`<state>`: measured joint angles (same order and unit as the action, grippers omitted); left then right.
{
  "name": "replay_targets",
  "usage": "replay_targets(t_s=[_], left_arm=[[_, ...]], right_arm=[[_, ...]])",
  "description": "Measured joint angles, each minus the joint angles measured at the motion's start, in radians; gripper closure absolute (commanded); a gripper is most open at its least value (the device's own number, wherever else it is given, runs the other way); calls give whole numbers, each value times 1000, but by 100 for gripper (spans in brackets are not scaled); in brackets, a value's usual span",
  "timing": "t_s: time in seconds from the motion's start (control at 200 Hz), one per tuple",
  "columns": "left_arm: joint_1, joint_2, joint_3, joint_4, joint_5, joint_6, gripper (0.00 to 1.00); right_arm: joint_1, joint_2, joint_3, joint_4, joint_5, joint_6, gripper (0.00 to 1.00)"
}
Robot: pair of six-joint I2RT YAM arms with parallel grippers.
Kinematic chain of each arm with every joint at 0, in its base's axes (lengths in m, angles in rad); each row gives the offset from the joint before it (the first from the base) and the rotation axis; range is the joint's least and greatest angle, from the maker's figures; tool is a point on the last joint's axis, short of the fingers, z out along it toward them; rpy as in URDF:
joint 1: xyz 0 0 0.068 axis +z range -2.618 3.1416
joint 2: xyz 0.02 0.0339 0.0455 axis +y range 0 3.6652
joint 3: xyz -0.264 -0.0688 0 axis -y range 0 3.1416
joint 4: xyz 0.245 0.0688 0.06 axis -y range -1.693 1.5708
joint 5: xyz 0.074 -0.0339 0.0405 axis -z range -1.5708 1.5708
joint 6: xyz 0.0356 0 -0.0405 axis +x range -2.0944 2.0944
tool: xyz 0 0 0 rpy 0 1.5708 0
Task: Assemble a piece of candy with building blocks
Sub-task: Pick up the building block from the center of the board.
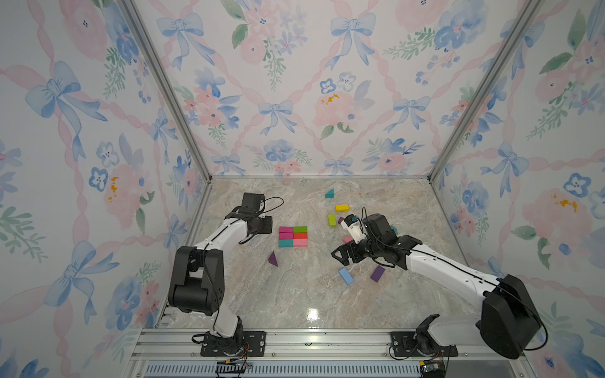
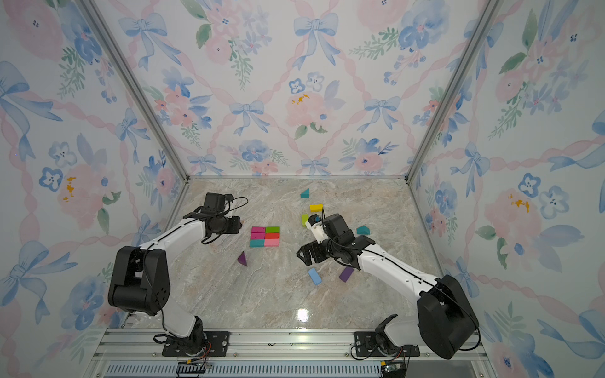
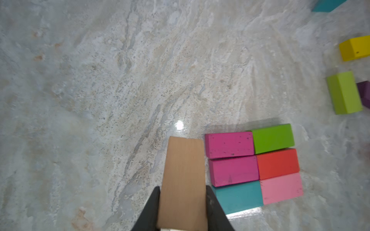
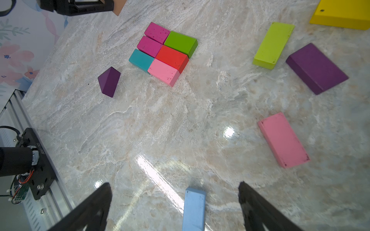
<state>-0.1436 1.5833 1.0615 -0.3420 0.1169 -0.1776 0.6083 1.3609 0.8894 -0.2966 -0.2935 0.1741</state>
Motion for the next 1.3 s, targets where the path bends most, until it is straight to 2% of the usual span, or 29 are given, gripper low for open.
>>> replay_targets(t_s=[0.18,0.345,0.58,0.73,1.015,1.22,1.3], left_arm=[[-74,-115,-58,50,197,-57,81],[-142,-121,-142,94,401,-114,80],[-238,-119,-164,166,589,-181,81],[-259,-118,-171,195,655,-205,85],[-262,-118,-216,207,721,-248,87],[-262,-118,-216,209,746,-270,88],[-262,-117,-216,213,757,-273,89]], right_arm=[[0,-53,0,6,-7,8,1],[6,-127,-6,58,-22,8,1],[82,-149,-30,100,-29,-65,1],[89,-91,-29,98,-36,-143,1],[108,18,50,91,-32,-274,0],[122,99,104,91,-20,-331,5],[125,124,109,91,-12,-342,10]])
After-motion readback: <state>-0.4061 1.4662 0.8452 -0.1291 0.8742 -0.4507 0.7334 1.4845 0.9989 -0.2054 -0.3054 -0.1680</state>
